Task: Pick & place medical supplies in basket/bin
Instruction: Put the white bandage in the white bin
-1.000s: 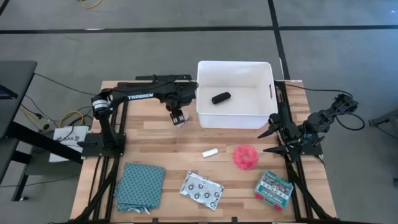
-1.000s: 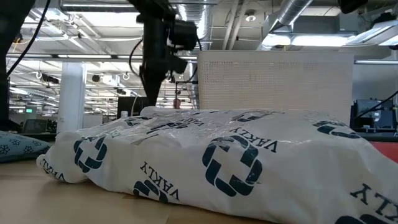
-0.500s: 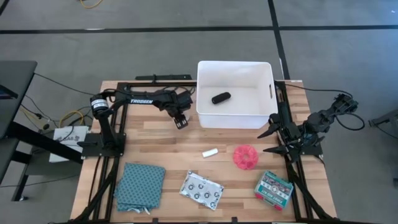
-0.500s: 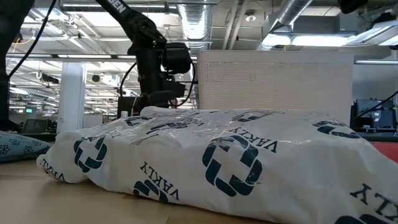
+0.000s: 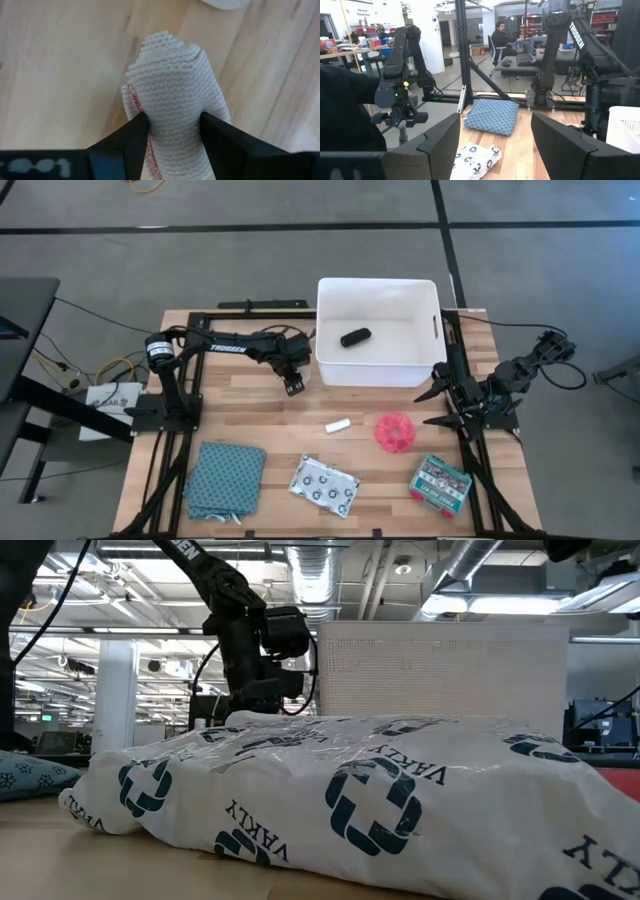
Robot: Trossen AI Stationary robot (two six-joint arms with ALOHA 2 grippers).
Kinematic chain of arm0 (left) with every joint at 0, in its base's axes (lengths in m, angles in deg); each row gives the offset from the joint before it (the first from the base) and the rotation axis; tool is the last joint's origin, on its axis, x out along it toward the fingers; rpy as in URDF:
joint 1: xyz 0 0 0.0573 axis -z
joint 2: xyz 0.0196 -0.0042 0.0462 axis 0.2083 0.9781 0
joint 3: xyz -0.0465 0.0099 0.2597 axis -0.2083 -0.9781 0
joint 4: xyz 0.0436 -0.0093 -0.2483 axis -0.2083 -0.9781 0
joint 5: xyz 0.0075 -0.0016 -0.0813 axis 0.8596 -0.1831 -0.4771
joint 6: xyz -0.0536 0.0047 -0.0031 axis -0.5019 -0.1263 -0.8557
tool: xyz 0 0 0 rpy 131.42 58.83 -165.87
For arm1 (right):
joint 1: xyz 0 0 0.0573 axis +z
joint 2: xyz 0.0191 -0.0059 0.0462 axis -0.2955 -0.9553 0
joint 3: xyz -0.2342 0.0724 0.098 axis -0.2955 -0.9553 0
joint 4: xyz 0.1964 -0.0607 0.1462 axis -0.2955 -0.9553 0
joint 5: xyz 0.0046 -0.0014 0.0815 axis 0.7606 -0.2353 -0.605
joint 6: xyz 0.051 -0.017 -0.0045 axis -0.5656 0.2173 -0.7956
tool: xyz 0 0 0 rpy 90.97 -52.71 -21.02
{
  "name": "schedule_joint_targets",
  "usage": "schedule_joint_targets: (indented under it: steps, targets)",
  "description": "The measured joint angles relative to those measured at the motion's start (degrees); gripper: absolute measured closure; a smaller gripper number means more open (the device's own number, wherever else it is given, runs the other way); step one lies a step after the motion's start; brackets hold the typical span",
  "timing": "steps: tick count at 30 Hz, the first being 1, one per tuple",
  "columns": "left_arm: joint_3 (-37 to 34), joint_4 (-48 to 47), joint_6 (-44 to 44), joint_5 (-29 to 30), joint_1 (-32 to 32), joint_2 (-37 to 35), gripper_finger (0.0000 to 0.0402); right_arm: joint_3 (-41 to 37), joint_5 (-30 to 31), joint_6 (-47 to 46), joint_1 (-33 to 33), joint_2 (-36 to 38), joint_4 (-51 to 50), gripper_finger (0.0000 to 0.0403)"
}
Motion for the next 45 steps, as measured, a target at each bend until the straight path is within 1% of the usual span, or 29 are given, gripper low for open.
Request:
schedule_joint_targets:
  steps: [3, 6, 9, 13, 16, 18, 22, 24, 26, 27, 29, 30, 32, 35, 37, 41, 45]
  targets:
    - [-2.33, 1.61, 1.0, 1.3, 0.94, -0.14, 0.0265, 0.0, 0.0, 0.0, -0.01, 0.0, 0.0, 0.0163]
    - [-4.11, 3.3, 0.98, 1.76, 1.25, -0.34, 0.0316, 0.0, 0.0, 0.0, -0.01, 0.0, 0.0, 0.0163]
    - [-4.16, 3.13, 0.4, 2.19, 1.58, -0.52, 0.0374, 0.0, 0.0, 0.0, -0.02, 0.0, 0.0, 0.0163]
    - [-2.81, 0.19, 0.12, 2.41, 2.16, -2.95, 0.0379, 0.0, 0.01, 0.0, 0.0, 0.0, 0.02, 0.0163]
    - [-1.09, -7.24, -1.12, 3.91, 3.75, -6.9, 0.0379, 0.0, 0.02, 0.0, 0.0, 0.0, 0.02, 0.0163]
    - [1.45, -9.89, -2.67, 7.23, 5.32, -10.22, 0.0381, 0.0, 0.02, 0.0, 0.0, 0.0, 0.02, 0.0163]
    - [5.57, -15.6, -5.6, 16.17, 10.28, -16.67, 0.0381, 0.0, 0.07, 0.02, 0.0, 0.0, 0.02, 0.0163]
    - [8.74, -14.85, -5.86, 20.7, 13.11, -19.36, 0.0381, 0.0, 0.17, 0.02, 0.0, 0.0, 0.04, 0.0163]
    - [12.16, -14.47, -5.72, 26.8, 15.69, -21.57, 0.0381, 0.0, 0.17, 0.02, 0.0, 0.0, 0.04, 0.0163]
    - [14.12, -14.08, -4.82, 30.32, 16.71, -21.93, 0.0381, 0.0, 0.17, 0.02, -0.02, 0.0, 0.07, 0.0163]
    - [17.95, -12.33, -1.74, 35.4, 17.95, -21.73, 0.0381, 0.0, 0.17, 0.04, 0.0, 0.0, 0.07, 0.0163]
    - [19.54, -10.53, 0.35, 36.74, 18.17, -21.48, 0.0381, 0.0, 0.19, 0.04, -0.02, 0.0, 0.06, 0.0163]
    - [22.78, -4.53, 5.85, 36.6, 18.1, -20.25, 0.0381, 0.0, 0.26, 0.02, 0.0, -0.02, 0.07, 0.0163]
    - [26.18, 2.83, 14.98, 33.26, 16.71, -16.29, 0.0381, 0.0, 0.26, 0.02, -0.02, 0.0, 0.13, 0.0163]
    - [28.91, 5.61, 19.19, 31.54, 15.23, -12.23, 0.0381, 0.0, 0.28, 0.02, -0.02, 0.0, 0.13, 0.0163]
    - [35.65, 6.25, 21.41, 30.26, 11.91, -2.7, 0.0381, 0.0, 0.34, 0.02, -0.02, -0.01, 0.09, 0.0163]
    - [42.24, 5.06, 22.56, 30.66, 9.14, 7.08, 0.038, 0.0, 0.28, 0.02, 0.0, -0.02, 0.07, 0.0163]
